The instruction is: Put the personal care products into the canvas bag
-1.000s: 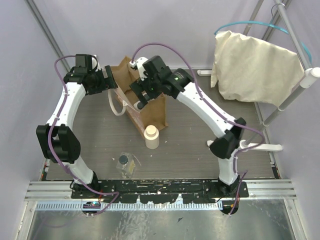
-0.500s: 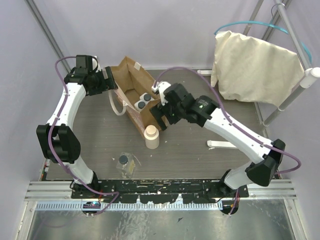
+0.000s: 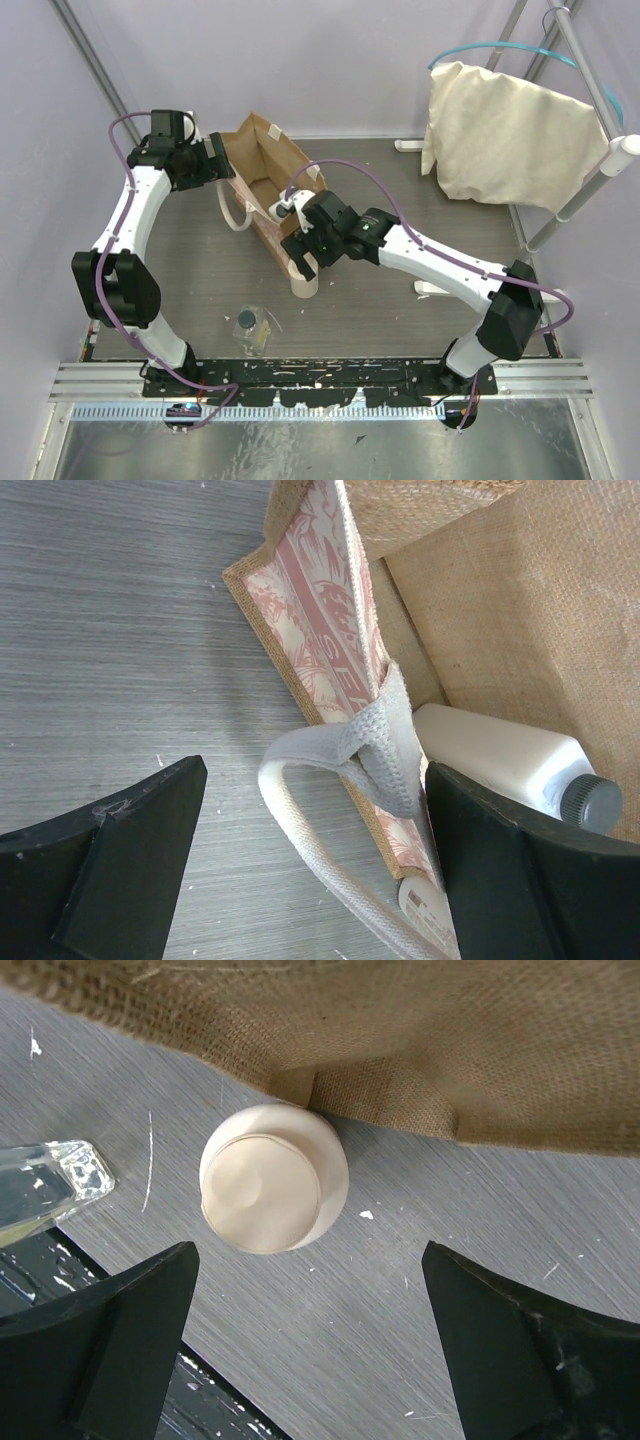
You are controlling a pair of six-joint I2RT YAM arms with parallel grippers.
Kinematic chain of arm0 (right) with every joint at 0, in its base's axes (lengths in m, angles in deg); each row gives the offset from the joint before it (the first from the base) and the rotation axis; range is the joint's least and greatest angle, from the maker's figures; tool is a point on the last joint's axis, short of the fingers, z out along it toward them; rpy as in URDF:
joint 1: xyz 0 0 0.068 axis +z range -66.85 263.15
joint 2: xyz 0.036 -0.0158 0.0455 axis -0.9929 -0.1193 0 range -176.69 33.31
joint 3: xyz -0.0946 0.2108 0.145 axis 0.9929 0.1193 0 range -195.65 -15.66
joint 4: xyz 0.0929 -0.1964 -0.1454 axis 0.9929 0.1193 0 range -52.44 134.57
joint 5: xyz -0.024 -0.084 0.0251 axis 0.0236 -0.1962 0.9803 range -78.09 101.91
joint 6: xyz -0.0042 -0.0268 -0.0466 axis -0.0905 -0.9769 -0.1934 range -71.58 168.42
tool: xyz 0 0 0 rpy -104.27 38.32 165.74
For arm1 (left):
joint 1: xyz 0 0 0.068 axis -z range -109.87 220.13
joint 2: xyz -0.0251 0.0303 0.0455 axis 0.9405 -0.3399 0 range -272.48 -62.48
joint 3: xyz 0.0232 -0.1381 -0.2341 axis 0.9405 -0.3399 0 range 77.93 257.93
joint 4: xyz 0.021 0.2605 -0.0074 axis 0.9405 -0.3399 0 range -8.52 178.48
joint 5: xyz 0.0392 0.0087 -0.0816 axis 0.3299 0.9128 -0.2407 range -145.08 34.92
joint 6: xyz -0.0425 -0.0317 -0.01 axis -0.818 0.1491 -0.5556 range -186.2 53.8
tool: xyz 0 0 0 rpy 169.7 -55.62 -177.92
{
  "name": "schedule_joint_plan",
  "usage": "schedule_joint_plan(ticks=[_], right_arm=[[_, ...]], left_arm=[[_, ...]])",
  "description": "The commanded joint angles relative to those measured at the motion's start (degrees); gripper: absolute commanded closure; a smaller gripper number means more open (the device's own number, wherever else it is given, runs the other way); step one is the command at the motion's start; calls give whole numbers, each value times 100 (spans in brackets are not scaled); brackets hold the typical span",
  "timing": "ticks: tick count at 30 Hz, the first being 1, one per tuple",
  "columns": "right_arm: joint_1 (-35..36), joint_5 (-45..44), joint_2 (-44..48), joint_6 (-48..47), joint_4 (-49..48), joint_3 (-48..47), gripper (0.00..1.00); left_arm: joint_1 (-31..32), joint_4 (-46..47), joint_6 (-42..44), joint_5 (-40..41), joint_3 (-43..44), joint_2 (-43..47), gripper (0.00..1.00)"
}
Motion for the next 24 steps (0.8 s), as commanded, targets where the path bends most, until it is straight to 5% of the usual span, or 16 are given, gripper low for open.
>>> schedule_joint_plan(ticks=[1, 24], right_arm=[[74, 113, -97, 11, -545, 132, 0], [278, -96, -672, -299, -1922, 776, 0]], left_arm=[[-24, -52, 92, -1, 9, 206, 2], [-26, -58, 69, 55, -110, 312, 2]])
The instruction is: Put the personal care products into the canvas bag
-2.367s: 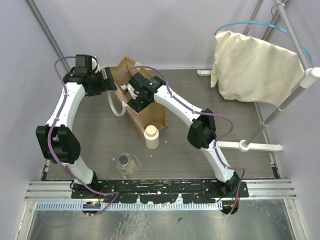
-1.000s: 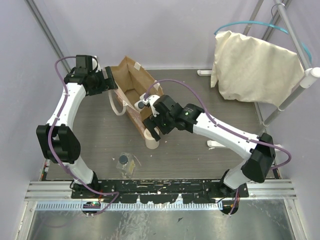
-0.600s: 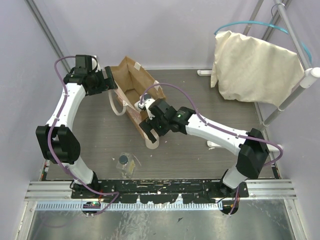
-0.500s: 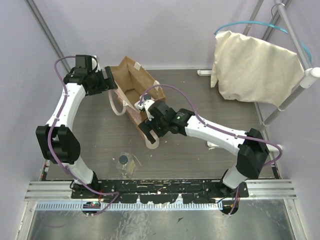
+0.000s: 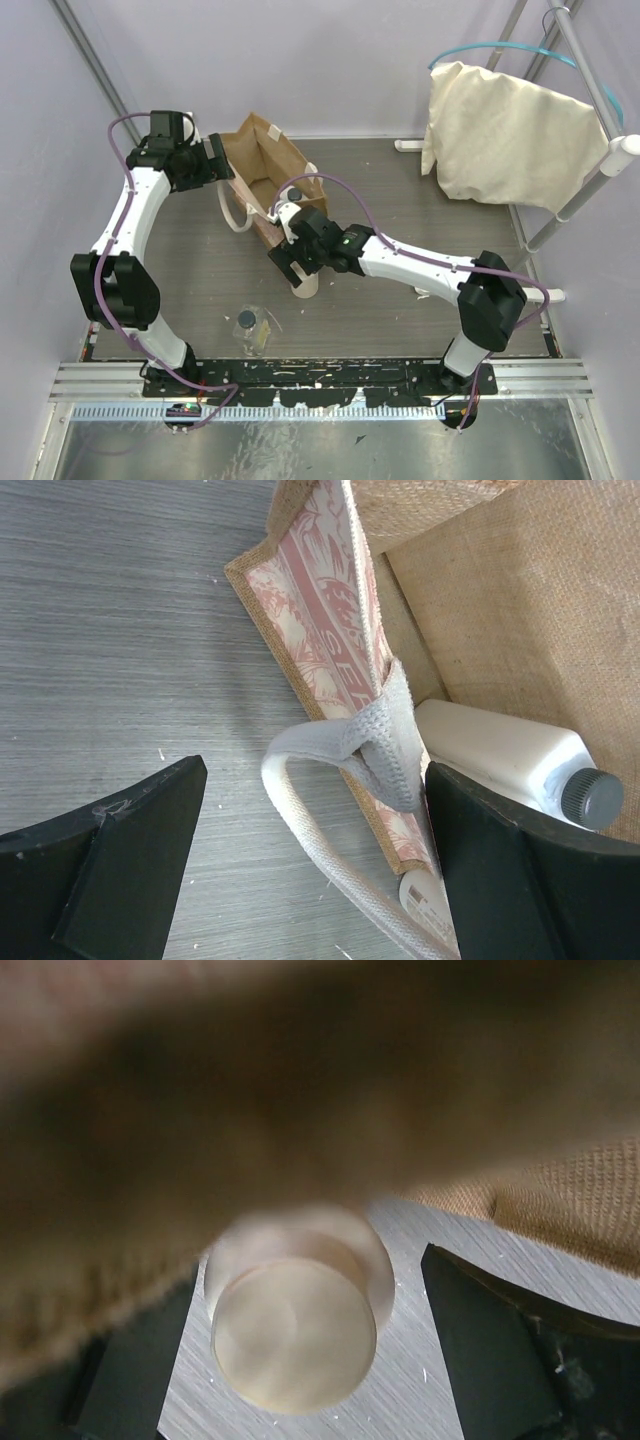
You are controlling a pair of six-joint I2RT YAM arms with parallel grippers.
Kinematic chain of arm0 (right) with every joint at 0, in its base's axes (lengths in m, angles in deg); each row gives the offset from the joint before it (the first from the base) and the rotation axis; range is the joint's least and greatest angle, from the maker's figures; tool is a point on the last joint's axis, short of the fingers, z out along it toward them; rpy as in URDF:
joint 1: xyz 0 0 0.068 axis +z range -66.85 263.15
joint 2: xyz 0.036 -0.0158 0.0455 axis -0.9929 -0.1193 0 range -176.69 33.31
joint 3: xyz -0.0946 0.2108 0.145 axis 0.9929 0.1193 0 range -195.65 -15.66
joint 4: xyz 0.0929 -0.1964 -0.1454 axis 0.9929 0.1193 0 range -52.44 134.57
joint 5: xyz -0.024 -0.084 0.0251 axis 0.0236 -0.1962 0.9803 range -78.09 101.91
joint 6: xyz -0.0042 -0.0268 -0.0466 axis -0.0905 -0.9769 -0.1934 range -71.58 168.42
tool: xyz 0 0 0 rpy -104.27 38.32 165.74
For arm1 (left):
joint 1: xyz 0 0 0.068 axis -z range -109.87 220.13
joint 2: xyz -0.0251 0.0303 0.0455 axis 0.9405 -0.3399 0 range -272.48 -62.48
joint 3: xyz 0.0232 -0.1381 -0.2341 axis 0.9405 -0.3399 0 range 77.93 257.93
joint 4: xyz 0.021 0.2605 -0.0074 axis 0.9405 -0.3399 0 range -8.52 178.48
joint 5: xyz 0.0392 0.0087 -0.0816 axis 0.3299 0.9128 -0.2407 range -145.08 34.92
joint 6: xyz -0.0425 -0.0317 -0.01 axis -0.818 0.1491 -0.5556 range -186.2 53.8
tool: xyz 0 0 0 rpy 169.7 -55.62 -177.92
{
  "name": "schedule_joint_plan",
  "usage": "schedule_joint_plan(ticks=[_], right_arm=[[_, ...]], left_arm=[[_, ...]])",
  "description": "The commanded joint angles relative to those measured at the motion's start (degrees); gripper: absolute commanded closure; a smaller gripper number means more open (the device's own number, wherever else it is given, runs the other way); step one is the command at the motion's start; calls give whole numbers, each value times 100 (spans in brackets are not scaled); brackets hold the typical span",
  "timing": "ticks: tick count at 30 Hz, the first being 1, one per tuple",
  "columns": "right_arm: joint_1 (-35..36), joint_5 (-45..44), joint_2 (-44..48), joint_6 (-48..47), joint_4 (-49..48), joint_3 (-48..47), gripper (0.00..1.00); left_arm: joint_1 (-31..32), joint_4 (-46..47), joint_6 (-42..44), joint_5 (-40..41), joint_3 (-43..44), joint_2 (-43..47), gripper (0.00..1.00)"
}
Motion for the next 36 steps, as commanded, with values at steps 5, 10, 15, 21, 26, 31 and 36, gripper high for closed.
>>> schedule_joint_plan(ticks=[5, 10, 15, 21, 26, 31, 36], right_arm=[[65, -52, -239, -125, -493, 116, 0], [74, -23, -412, -153, -359, 90, 6], [89, -72, -516, -204, 103, -91, 18], [99, -288, -483, -254, 698, -268, 42], [101, -710, -323, -194, 1092, -406, 57], [100, -1226, -45, -48, 1409, -605, 60], [87, -1435, 186, 72, 1728, -878, 60]], left_arm=[[-26, -24, 86, 83, -107, 288, 2], [-26, -7, 78, 65, -148, 299, 2], [-26, -4, 77, 63, -170, 322, 2], [-26, 7, 75, 41, -174, 293, 2], [-26, 7, 77, 23, -161, 276, 2], [-25, 3, 77, 5, -153, 252, 2], [-21, 7, 60, -6, -158, 248, 2]])
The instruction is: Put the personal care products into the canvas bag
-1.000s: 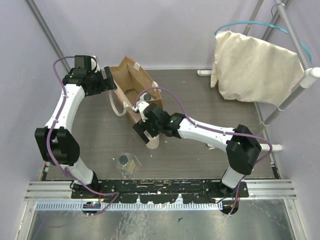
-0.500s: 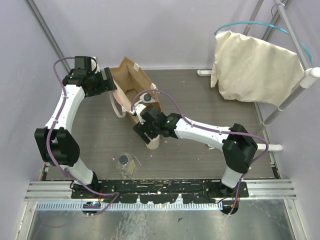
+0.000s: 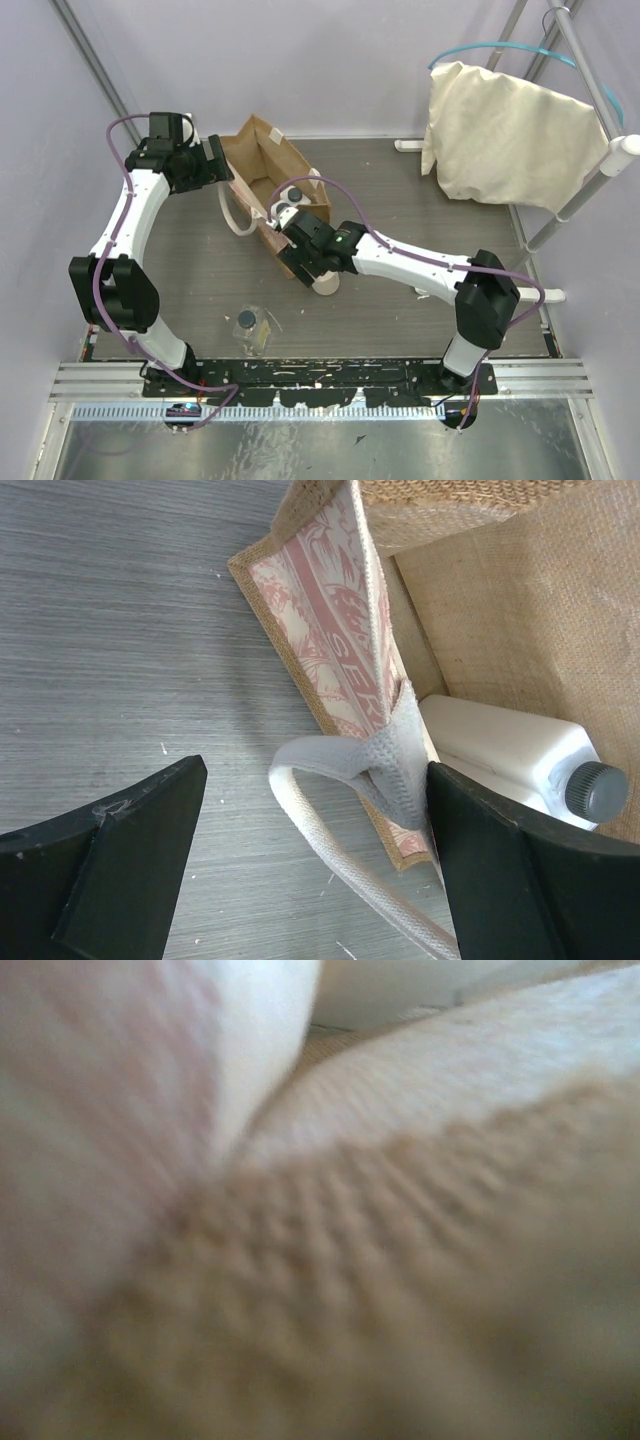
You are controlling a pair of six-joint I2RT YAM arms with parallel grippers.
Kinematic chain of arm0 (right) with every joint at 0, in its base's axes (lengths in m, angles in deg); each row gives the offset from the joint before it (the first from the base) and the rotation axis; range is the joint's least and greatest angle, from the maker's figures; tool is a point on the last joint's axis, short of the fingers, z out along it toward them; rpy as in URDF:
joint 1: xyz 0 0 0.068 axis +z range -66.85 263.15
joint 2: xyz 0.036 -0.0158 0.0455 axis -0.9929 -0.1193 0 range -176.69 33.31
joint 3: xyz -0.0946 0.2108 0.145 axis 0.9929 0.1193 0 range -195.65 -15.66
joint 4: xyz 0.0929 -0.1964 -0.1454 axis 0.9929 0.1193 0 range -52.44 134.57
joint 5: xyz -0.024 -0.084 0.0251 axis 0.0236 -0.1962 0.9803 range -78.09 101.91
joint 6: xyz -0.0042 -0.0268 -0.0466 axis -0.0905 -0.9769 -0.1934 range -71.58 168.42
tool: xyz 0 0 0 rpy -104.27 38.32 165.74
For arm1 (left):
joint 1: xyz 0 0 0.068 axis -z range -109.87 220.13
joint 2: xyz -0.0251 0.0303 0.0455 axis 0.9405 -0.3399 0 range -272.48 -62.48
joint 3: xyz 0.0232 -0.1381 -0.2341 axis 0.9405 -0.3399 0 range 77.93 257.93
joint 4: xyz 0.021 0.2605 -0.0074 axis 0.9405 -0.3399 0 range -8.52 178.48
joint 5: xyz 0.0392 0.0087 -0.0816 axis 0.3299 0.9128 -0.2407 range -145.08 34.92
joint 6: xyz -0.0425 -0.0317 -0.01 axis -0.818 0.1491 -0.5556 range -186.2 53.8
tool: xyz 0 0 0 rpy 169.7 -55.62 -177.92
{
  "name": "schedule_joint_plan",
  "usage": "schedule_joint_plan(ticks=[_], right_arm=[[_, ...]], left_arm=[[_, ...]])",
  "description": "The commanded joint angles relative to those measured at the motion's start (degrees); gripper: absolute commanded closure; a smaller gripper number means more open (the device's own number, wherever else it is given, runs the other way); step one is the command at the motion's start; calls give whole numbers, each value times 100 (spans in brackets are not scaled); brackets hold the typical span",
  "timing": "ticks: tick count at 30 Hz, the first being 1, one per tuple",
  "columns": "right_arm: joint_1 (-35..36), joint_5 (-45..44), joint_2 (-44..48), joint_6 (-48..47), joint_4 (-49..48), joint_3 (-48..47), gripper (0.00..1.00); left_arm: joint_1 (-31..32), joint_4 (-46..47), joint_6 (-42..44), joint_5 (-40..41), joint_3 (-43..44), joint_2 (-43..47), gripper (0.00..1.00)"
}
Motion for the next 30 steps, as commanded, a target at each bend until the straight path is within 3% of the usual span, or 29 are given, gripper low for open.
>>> schedule_joint_plan(ticks=[1, 8, 17, 25, 30], right_arm=[[-62, -565, 503, 231, 691, -490, 60], [-217, -706, 734, 232, 815, -984, 60], [-469, -138, 713, 329, 1439, -2044, 70], [-764, 165, 627, 461, 1915, -3336, 72], [-848, 336, 569, 432, 1992, -3117, 72]], left_arm=[[-23, 14, 51, -42, -54, 133, 2], [-26, 18, 46, -74, -31, 127, 2], [-25, -2, 30, -24, -1, 109, 2], [-25, 11, 38, -104, 10, 89, 2], [-21, 37, 27, -134, -17, 81, 2]])
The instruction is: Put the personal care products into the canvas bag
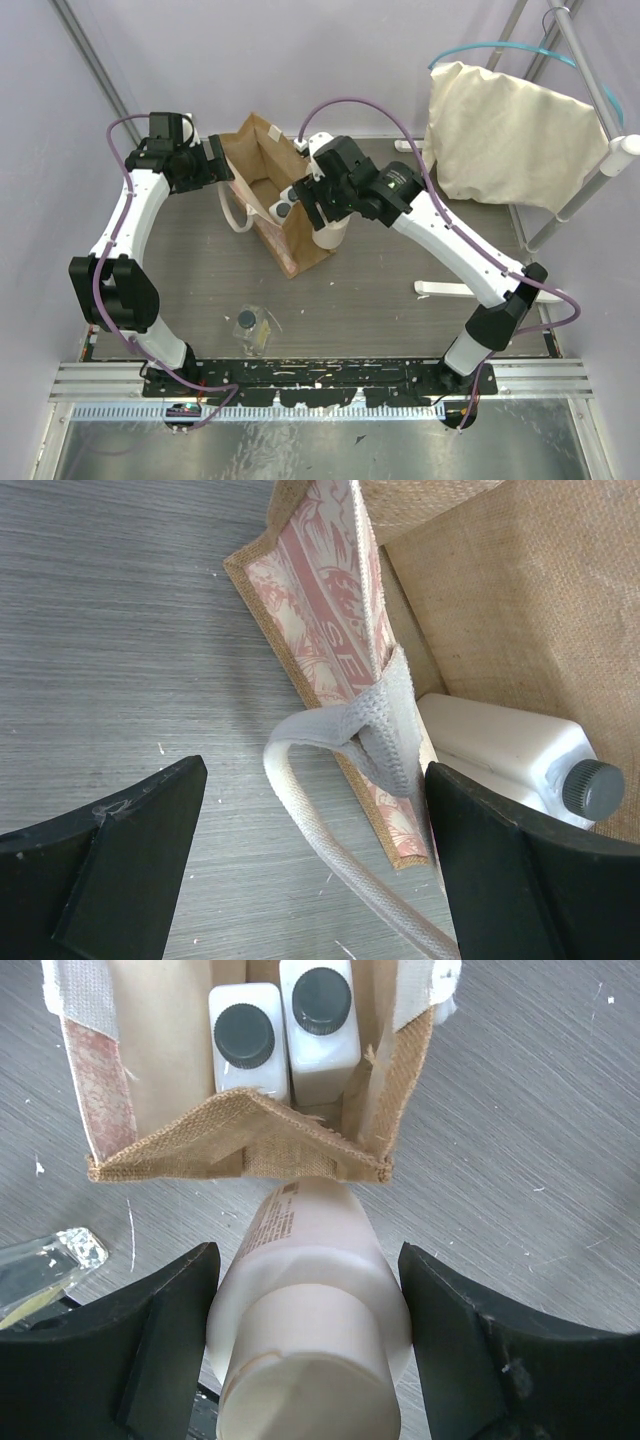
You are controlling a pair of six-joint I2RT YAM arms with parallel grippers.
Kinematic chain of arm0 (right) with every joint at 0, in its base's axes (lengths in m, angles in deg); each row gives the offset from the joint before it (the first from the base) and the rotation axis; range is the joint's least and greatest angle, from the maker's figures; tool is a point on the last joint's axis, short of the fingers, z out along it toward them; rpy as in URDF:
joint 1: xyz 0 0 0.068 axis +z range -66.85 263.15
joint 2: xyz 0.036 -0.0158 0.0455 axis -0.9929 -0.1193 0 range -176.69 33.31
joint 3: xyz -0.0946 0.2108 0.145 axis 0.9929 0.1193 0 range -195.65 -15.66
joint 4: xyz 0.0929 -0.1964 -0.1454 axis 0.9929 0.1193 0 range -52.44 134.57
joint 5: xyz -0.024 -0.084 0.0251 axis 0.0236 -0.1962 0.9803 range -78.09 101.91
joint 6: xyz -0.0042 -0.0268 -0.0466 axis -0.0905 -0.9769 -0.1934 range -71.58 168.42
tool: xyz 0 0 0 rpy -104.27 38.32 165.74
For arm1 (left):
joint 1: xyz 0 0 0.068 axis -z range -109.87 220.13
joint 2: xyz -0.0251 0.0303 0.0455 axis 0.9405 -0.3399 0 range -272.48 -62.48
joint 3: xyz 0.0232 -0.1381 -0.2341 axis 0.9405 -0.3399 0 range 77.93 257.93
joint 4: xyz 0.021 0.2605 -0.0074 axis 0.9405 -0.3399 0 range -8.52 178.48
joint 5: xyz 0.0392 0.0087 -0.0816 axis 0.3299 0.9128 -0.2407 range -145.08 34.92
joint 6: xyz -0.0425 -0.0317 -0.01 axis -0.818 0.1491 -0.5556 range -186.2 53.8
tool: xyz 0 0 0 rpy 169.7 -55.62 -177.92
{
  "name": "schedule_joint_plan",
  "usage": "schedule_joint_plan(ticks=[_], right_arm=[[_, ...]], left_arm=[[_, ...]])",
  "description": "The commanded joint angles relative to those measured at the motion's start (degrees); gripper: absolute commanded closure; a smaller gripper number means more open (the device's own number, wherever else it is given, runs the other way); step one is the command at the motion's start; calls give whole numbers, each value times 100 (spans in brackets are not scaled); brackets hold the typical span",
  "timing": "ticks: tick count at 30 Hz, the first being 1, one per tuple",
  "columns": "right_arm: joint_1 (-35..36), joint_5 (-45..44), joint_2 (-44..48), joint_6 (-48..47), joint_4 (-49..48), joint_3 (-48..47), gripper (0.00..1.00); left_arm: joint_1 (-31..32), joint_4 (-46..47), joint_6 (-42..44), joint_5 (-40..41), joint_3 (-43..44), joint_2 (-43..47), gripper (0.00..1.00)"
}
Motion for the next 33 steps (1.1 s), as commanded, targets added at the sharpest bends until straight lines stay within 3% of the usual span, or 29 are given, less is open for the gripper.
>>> schedule_joint_plan(ticks=[1, 12, 24, 33], right_arm=[[-50, 174, 262, 36, -187, 95, 73], [-405, 676, 994, 456, -722, 1710, 76], [-524, 612, 1815, 882, -1475, 3886, 78], [-536, 573, 1640, 910, -1880, 4502, 79]], left_arm=[[-24, 42, 23, -106, -26, 88, 2], [-26, 26, 36, -109, -20, 65, 2], [-26, -1, 44, -118, 16, -23, 2], [-26, -17, 36, -118, 17, -24, 2]])
